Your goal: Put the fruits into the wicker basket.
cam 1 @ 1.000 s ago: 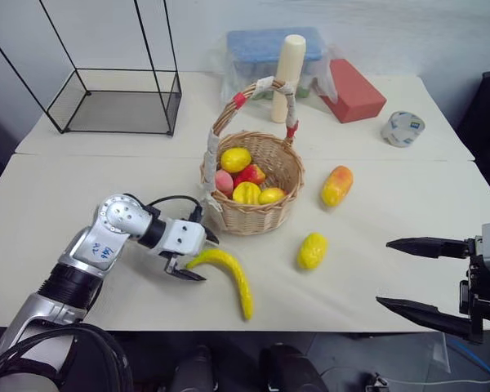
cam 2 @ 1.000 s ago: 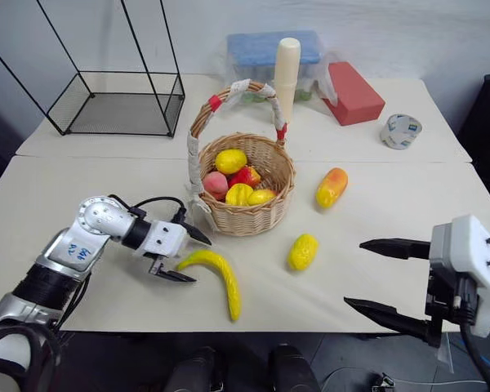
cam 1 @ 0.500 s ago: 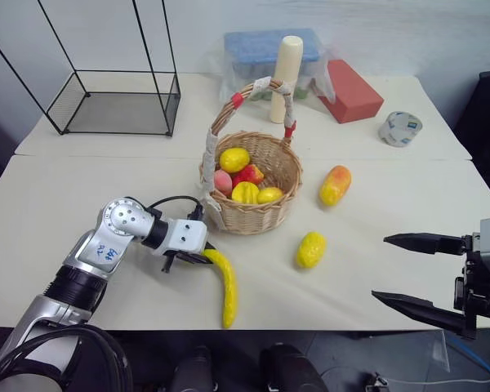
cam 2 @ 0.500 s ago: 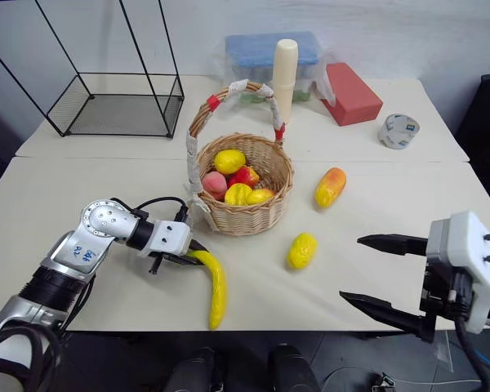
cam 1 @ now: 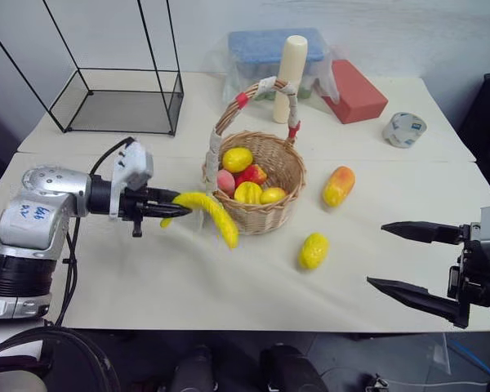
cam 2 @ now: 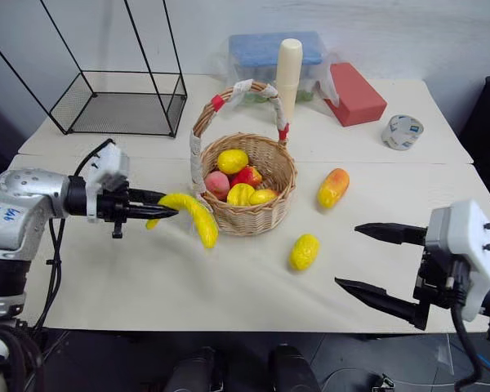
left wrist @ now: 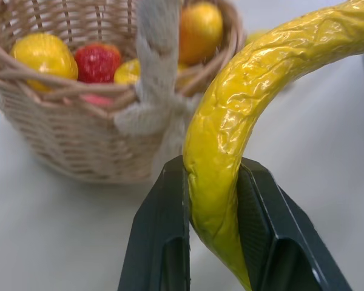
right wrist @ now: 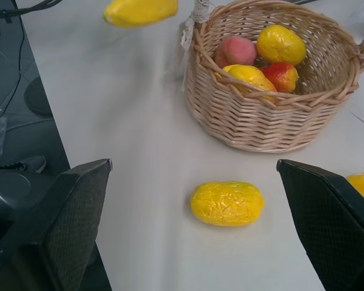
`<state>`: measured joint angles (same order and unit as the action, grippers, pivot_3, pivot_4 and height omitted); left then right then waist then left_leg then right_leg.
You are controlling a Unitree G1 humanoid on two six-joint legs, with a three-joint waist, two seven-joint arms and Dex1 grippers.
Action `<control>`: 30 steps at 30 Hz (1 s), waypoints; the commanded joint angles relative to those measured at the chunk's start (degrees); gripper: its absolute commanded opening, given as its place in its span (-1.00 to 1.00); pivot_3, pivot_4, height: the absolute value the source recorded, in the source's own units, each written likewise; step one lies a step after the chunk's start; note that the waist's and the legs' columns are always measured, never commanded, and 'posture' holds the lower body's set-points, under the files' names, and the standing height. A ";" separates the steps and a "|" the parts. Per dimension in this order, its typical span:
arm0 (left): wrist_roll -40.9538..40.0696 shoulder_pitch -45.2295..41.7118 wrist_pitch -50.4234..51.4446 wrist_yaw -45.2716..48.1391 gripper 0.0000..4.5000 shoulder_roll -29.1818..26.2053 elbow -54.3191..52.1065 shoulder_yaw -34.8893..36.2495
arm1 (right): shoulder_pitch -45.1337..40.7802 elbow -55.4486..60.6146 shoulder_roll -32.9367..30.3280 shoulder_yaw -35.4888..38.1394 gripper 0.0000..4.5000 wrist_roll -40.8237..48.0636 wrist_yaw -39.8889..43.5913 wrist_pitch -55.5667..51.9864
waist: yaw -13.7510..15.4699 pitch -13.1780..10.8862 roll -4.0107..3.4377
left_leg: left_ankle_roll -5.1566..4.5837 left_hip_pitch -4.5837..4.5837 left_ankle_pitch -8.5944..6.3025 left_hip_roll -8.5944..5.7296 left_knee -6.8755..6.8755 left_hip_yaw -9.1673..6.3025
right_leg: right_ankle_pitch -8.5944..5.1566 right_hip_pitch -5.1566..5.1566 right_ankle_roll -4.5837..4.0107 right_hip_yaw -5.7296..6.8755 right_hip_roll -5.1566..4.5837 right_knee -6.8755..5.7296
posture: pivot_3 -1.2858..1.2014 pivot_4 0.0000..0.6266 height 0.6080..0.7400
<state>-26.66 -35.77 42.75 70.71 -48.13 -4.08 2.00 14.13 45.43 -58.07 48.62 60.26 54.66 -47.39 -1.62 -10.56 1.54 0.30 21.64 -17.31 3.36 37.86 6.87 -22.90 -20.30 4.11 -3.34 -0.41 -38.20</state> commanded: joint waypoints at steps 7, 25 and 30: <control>-15.55 -3.32 32.62 -28.15 -0.69 14.20 -20.62 7.24 | 0.18 1.36 0.23 0.19 1.00 2.02 -1.81 1.00 | 0.16 -0.01 0.01 | 0.04 0.02 0.06 0.00 0.12 -0.12 | 0.00 0.04 0.01 0.02 0.06 -0.05 | 0.03 -0.52 1.00; -16.30 -7.07 49.75 -66.24 0.04 44.52 -27.48 23.40 | -5.73 0.93 0.62 -3.89 1.00 4.74 -11.11 2.77 | 0.16 -0.06 0.11 | 0.11 0.03 0.05 -0.02 0.12 -0.21 | 0.05 0.16 0.12 0.03 0.14 0.19 | 0.03 -0.52 1.00; -23.60 -5.49 49.75 -64.48 0.69 42.30 -27.30 22.99 | -5.77 0.80 0.82 -4.54 1.00 4.77 -11.86 3.30 | 0.17 -0.06 0.11 | 0.11 0.03 0.05 -0.02 0.11 -0.21 | 0.05 0.16 0.12 0.04 0.13 0.20 | 0.03 -0.52 1.00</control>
<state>-45.89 -41.62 92.90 4.39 -4.71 -30.61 25.00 8.93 45.82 -57.79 43.15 64.43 43.12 -45.48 -1.45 -10.63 1.65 0.42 21.67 -17.26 3.34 37.96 6.66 -22.85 -20.14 4.23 -3.31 -0.28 -38.00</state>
